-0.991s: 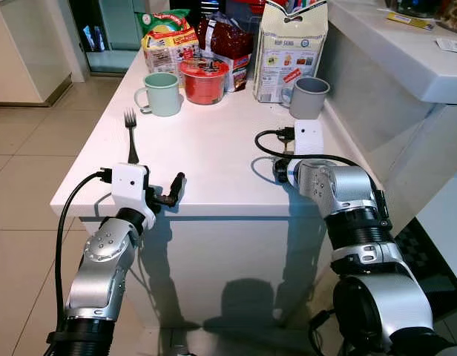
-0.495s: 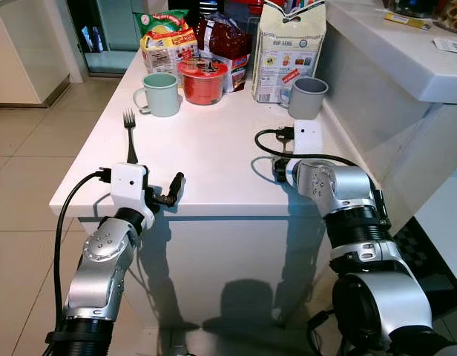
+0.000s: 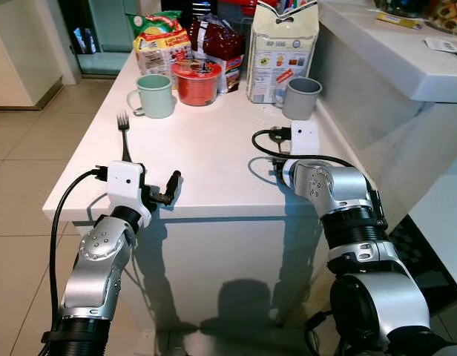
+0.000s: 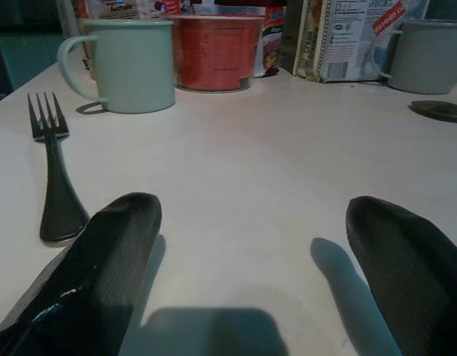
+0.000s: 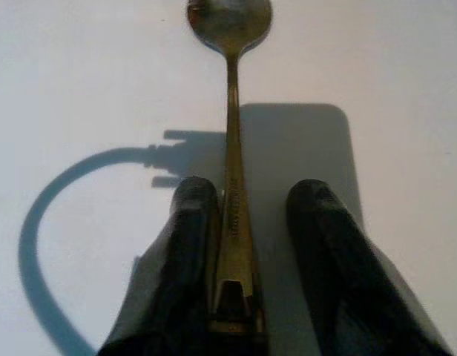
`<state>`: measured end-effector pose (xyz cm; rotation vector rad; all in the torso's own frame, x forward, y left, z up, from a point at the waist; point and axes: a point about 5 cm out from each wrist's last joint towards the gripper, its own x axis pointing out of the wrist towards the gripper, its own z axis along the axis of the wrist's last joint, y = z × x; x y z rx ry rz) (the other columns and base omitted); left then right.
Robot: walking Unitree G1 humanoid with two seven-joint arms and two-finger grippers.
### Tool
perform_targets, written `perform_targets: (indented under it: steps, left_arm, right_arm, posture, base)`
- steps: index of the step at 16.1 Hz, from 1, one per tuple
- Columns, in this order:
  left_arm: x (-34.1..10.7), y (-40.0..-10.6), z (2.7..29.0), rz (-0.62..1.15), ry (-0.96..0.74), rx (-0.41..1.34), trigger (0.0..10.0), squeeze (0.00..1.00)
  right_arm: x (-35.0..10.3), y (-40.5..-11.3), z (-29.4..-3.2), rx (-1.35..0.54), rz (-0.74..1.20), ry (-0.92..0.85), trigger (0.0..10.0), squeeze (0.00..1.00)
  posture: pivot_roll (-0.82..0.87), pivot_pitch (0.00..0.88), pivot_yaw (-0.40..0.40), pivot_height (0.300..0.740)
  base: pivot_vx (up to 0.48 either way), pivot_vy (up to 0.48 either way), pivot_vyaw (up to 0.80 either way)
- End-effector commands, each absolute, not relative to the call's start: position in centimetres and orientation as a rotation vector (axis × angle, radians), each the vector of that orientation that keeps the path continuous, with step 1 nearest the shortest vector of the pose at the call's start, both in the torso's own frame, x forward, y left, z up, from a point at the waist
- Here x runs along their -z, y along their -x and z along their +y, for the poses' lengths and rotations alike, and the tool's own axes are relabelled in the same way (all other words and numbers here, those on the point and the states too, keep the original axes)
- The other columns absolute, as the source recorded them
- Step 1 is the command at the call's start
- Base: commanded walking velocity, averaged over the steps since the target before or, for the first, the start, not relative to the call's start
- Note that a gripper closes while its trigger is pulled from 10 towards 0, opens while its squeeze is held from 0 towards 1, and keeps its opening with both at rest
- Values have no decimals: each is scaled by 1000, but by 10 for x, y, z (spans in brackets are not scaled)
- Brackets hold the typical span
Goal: Setting the table
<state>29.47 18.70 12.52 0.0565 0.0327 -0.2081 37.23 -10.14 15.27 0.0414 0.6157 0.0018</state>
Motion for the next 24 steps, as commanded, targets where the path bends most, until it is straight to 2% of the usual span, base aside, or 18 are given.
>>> perform_targets:
  steps: [1,13,16,24]
  left_arm:
    - [-133,-298,187,11,-65,214,10000,0]
    - [-134,-298,186,10,-71,219,10000,0]
    - [-134,-298,186,9,-70,221,10000,0]
    - [-135,-298,187,10,-73,217,10000,0]
  right_arm:
    - [-123,-361,-106,18,760,-52,0,0]
    - [-126,-361,-103,9,723,-40,0,0]
    - [-147,-369,-99,-9,583,-10,0,0]
    - [-171,-374,-91,-46,365,87,0,0]
  posture:
    - [153,0,-3,740]
    - [156,0,0,740]
    - [155,0,-3,740]
    - [164,0,-4,740]
  base:
    - [0,0,0]
    - [0,0,0]
    - [0,0,0]
    - [0,0,0]
